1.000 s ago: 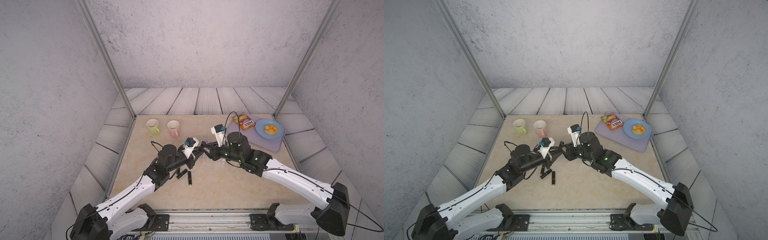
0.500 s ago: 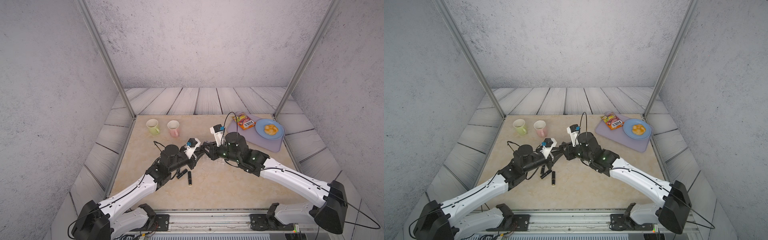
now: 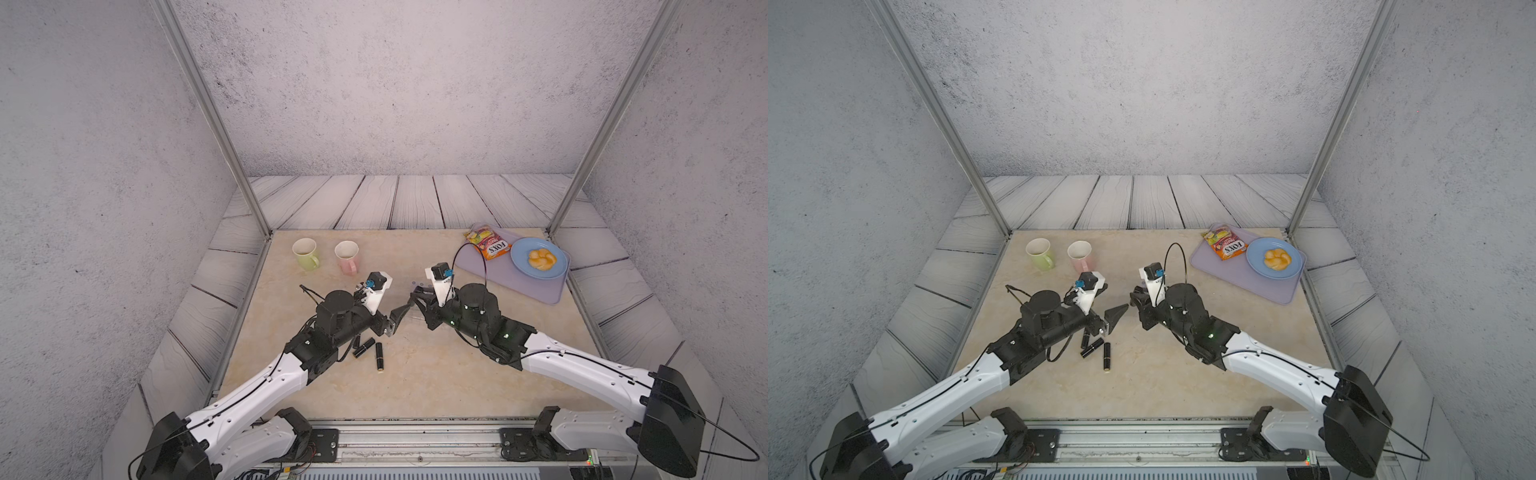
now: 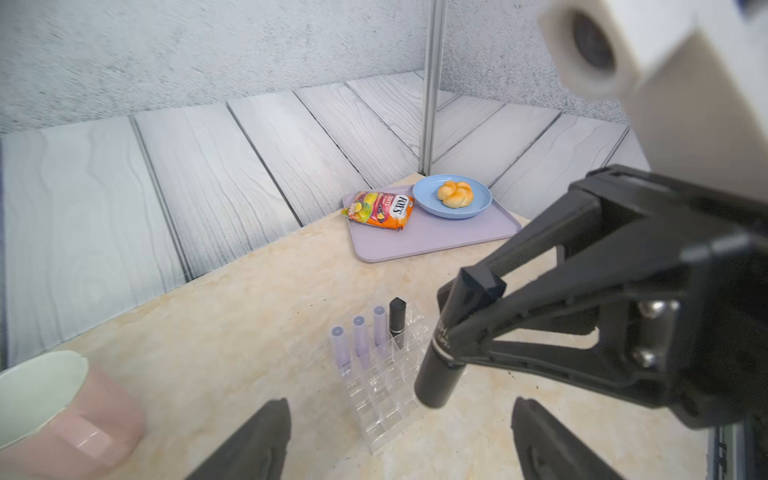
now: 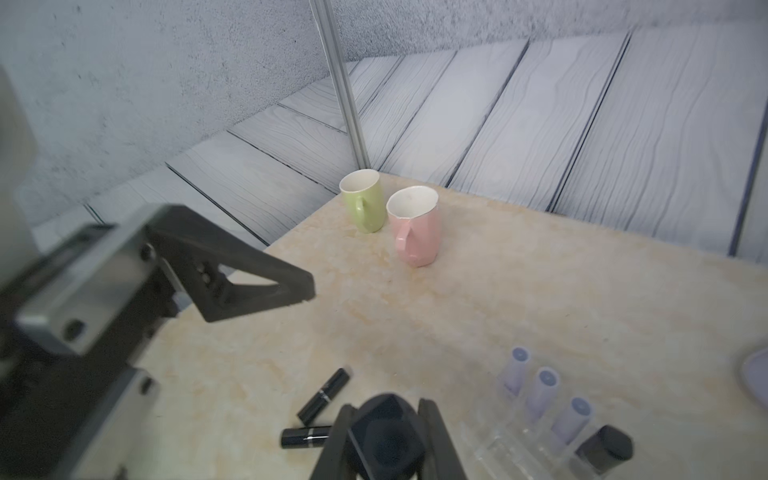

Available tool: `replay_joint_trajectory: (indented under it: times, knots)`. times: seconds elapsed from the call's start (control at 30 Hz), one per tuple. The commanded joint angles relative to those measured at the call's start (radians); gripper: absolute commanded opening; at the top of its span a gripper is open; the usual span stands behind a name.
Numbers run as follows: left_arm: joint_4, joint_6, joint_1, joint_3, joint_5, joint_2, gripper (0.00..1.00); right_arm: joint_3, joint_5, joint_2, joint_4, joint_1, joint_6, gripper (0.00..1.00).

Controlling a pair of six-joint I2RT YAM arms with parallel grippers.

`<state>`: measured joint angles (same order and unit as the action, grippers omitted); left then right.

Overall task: Arrange the lipsticks in the organizer
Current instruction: Pick up the lipstick at the center of the board, then place the lipstick in the storage box.

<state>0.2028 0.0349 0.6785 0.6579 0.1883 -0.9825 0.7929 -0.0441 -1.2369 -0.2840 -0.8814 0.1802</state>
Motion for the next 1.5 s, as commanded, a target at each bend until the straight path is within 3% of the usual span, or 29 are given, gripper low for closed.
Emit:
replay_joint_trajectory:
  times: [0.0, 0.1, 0.2, 0.57, 0.67, 0.83, 0.93, 1.1, 1.33, 1.47]
  knots:
    - [-0.043, 0.033, -0.042, -0.027, -0.05, 0.038, 0.9, -0.087, -0.078, 0.008, -0.295, -0.037, -0.359, 0.04]
    - [-0.021, 0.073, -0.086, -0.04, -0.029, 0.049, 0.9, -0.166, -0.046, -0.03, -0.469, -0.065, -0.578, 0.03]
    - [-0.002, 0.101, -0.122, -0.053, -0.015, 0.056, 0.89, -0.23, 0.026, -0.068, -0.63, -0.07, -0.699, 0.01]
    - [0.007, 0.121, -0.156, -0.067, -0.012, 0.078, 0.89, -0.227, 0.079, -0.079, -0.61, -0.073, -0.679, 0.0]
    - [-0.011, 0.132, -0.165, -0.063, -0.032, 0.084, 0.89, -0.22, 0.034, -0.089, -0.612, -0.073, -0.625, 0.0]
    - [-0.109, 0.14, -0.18, -0.023, -0.157, 0.082, 0.88, -0.187, -0.233, -0.125, -0.58, -0.061, -0.49, 0.01]
    - [-0.167, 0.149, -0.193, -0.012, -0.233, 0.067, 0.88, -0.153, -0.34, -0.111, -0.454, -0.007, -0.356, 0.01]
    - [-0.184, 0.174, -0.203, -0.028, -0.289, 0.053, 0.88, -0.101, -0.353, -0.061, -0.218, 0.153, -0.077, 0.0]
    - [-0.203, 0.178, -0.203, -0.032, -0.301, 0.059, 0.88, -0.07, -0.3, -0.128, -0.149, 0.285, 0.072, 0.0]
    - [-0.203, 0.176, -0.203, -0.03, -0.299, 0.054, 0.88, -0.058, -0.261, -0.195, -0.173, 0.309, 0.125, 0.0]
